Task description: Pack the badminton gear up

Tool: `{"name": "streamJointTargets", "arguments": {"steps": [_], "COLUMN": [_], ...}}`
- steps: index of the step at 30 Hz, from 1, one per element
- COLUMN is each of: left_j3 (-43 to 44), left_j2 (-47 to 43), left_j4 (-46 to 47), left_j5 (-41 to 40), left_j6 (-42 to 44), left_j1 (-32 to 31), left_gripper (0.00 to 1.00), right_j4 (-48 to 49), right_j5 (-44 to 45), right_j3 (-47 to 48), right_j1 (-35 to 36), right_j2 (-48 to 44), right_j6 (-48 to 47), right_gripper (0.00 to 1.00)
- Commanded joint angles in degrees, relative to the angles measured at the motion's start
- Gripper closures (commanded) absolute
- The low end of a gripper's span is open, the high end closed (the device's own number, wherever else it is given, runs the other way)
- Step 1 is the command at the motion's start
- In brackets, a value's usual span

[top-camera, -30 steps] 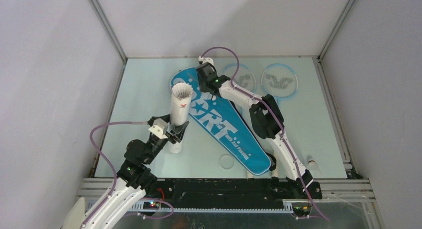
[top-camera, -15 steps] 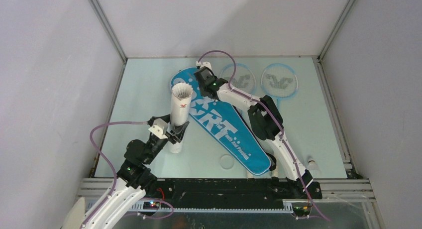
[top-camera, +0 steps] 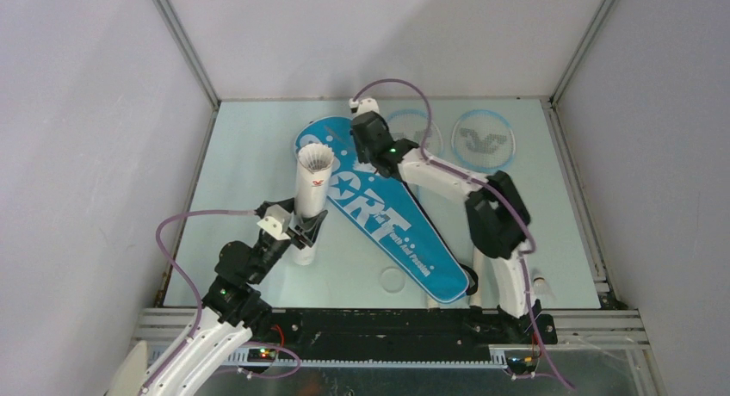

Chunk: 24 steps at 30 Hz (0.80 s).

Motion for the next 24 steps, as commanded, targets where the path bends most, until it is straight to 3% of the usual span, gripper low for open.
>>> {"name": "streamJointTargets", "arguments": {"steps": [1, 5, 11, 15, 24], "left_j3": [0.9, 1.8, 3.0, 4.2, 6.5], "left_j2": [0.6, 3.0, 6.8, 9.5, 16.6], "left_j4": [3.6, 3.7, 7.0, 8.1, 13.1], "left_j5": [1.4, 4.4, 10.3, 18.0, 23.2], "left_j6": [-0.4, -0.1, 0.7, 2.7, 3.6], "left_j1": [0.1, 0.2, 0.1, 0.1, 0.1], "left_gripper": [0.60, 0.60, 0.59, 0.59, 0.60], "right_j4": [14.5, 23.6, 34.5, 39.8, 44.3], "right_j5": [-5.5, -17.0, -34.0, -43.0, -59.0], "right_j3": [-8.7, -19.8, -23.9, -23.0, -23.0], "right_j1": [-2.6, -6.6, -10.2, -10.4, -5.2], "right_j2": [-17.0, -28.8, -41.2, -44.9, -45.9], "right_j6": [0.4, 6.0, 11.7, 17.3, 24.6], "right_gripper": [1.00, 1.00, 1.00, 1.00, 1.00]}}
